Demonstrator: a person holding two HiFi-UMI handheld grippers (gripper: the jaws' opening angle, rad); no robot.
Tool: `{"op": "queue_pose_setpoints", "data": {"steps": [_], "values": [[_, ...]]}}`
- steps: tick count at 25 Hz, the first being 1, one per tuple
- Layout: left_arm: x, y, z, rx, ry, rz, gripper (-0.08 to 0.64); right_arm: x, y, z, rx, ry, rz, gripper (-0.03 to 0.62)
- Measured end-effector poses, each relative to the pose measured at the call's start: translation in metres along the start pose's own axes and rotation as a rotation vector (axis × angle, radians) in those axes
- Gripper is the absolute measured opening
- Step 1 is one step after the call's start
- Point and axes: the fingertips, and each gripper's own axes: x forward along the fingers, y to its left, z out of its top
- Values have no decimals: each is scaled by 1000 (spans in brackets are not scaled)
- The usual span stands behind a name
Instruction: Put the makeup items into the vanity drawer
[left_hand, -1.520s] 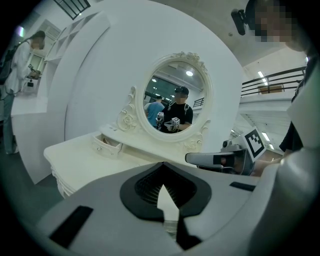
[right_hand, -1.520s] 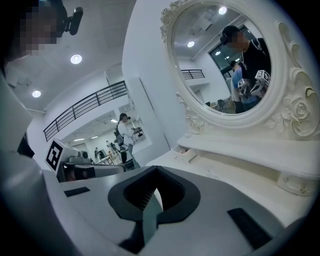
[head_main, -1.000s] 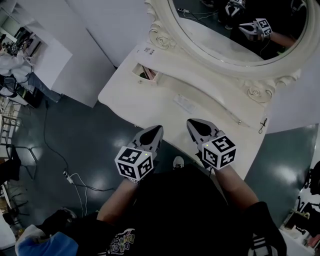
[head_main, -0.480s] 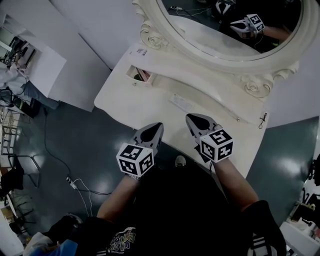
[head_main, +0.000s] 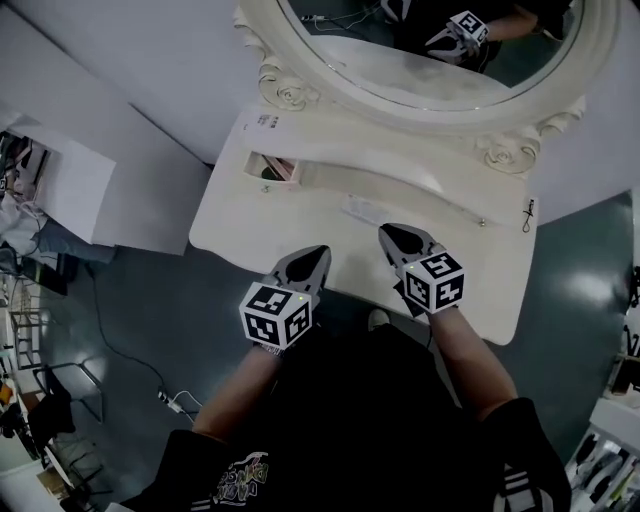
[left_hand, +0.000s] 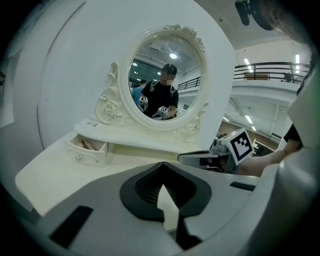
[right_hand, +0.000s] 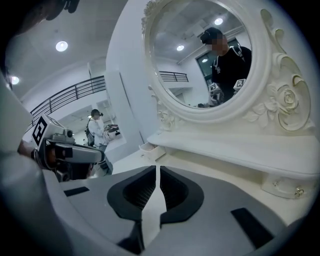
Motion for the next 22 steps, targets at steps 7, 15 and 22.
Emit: {"op": "queue_pose_setpoints", "data": {"steps": [7,15,22], "values": [[7,17,2,17,33,-60,0,29,-16,-15,-43,64,-42,105],[10,31,-1,-4,48,-85,0,63,-44,-49,-264,266,-46,208],[13,41,-6,-28,49,-65,0,85,-60,-69,-383,372,-14,241]]}}
